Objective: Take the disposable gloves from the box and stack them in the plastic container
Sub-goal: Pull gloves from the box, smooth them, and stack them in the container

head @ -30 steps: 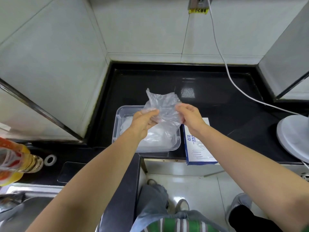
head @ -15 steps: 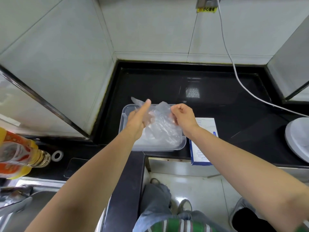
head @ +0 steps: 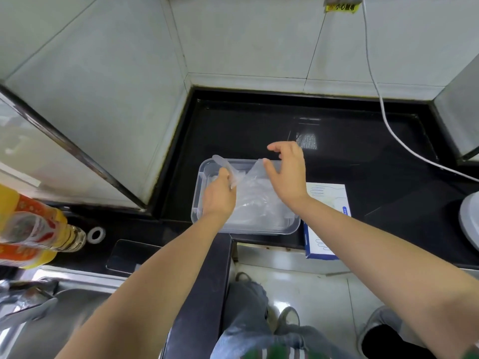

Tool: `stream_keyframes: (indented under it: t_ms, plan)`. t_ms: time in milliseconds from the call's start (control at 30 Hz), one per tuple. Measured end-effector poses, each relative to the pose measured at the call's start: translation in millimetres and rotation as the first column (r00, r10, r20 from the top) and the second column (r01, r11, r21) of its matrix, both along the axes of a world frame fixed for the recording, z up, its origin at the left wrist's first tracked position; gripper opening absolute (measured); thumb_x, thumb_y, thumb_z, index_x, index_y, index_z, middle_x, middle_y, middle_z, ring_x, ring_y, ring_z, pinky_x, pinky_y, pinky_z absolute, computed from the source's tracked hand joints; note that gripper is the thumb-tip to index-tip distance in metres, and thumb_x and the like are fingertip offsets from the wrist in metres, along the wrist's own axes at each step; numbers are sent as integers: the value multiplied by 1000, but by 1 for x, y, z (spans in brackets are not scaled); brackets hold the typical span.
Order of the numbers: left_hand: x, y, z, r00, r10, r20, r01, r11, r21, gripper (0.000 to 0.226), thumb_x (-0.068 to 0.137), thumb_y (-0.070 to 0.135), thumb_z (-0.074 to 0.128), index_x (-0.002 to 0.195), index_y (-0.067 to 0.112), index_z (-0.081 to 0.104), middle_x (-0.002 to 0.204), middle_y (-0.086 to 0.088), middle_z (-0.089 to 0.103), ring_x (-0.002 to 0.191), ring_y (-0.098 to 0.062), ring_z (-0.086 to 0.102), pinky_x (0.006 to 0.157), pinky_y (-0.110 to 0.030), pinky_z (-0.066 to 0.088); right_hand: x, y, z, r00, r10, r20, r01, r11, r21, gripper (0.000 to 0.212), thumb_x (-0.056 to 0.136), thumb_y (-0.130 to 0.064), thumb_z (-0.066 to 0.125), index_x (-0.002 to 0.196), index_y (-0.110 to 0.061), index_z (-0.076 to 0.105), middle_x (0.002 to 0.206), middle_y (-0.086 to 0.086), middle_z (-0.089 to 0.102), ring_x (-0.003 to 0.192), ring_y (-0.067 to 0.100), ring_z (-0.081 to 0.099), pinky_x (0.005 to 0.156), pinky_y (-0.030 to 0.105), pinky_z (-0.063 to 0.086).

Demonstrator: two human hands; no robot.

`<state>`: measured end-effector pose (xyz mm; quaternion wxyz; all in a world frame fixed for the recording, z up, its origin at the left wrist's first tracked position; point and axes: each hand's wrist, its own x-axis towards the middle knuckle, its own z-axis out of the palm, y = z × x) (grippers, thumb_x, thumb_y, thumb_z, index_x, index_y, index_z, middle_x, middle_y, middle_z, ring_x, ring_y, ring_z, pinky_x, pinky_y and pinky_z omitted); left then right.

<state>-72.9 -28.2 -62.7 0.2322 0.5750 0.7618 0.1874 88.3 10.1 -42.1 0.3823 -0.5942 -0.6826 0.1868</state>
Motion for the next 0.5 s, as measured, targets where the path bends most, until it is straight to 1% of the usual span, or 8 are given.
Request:
stream_keyframes:
  t_ms: [67,100,167,233,267,333,400,500]
  plan:
    - [8,-1,-5,999,-13,-38,12,999,-45,15,103,19,39,117,14,43,75,2,50,63,-10,49,53,-21,34,-6,-7,3,994,89,68,-96,988,122,18,89,-13,63,106,-18,63,107,-1,56,98,11,51,86,24,39]
    - [11,-1,-6,998,-23,-55,19,998,-66,21,103,20,39,122,13,42,82,-2,56,70,-14,54,57,-25,38,-9,-11,0,986,151,72,-157,985,75,14,89,-12,62,102,-17,64,101,-2,57,91,11,53,82,24,42]
    - [14,3,-10,999,-4,-50,-2,993,-115,28,102,18,39,128,8,44,101,-13,62,89,-30,61,69,-34,43,-14,-17,-8,959,273,68,-250,939,-237,17,92,-10,62,107,-16,62,95,0,59,82,13,56,77,28,48]
    - [14,9,-13,999,45,-1,-45,981,-191,33,104,23,37,131,6,47,104,-13,63,93,-29,61,73,-33,45,-17,-17,-22,921,373,113,-234,761,-605,39,94,-12,61,132,-17,51,115,7,60,100,21,60,86,27,47]
    - [14,10,-15,999,46,6,-43,968,-245,37,105,28,35,135,8,46,105,-11,63,93,-25,61,72,-28,45,-17,-17,-28,904,404,141,-192,678,-710,51,96,-13,60,143,-18,40,130,10,56,114,26,57,92,28,44]
    - [12,12,-15,999,-9,-39,-3,955,-297,46,103,35,42,142,11,38,117,-11,61,101,-25,61,75,-28,47,-18,-16,-37,885,432,177,-131,594,-794,66,98,-16,57,154,-19,22,149,11,42,130,30,47,104,33,41]
    - [10,12,-13,992,-24,-124,2,985,-175,50,96,35,57,137,12,41,124,-10,57,107,-25,59,80,-28,49,-20,-14,-45,877,440,193,-103,566,-818,74,98,-16,57,157,-22,12,154,11,32,135,32,43,108,36,40]
    - [14,10,-4,971,-95,-219,143,965,217,32,88,25,68,115,14,54,117,-5,53,100,-19,54,79,-25,49,-21,-13,-54,854,471,222,-66,520,-852,82,94,-13,60,157,-27,8,155,13,22,132,33,45,102,36,46]
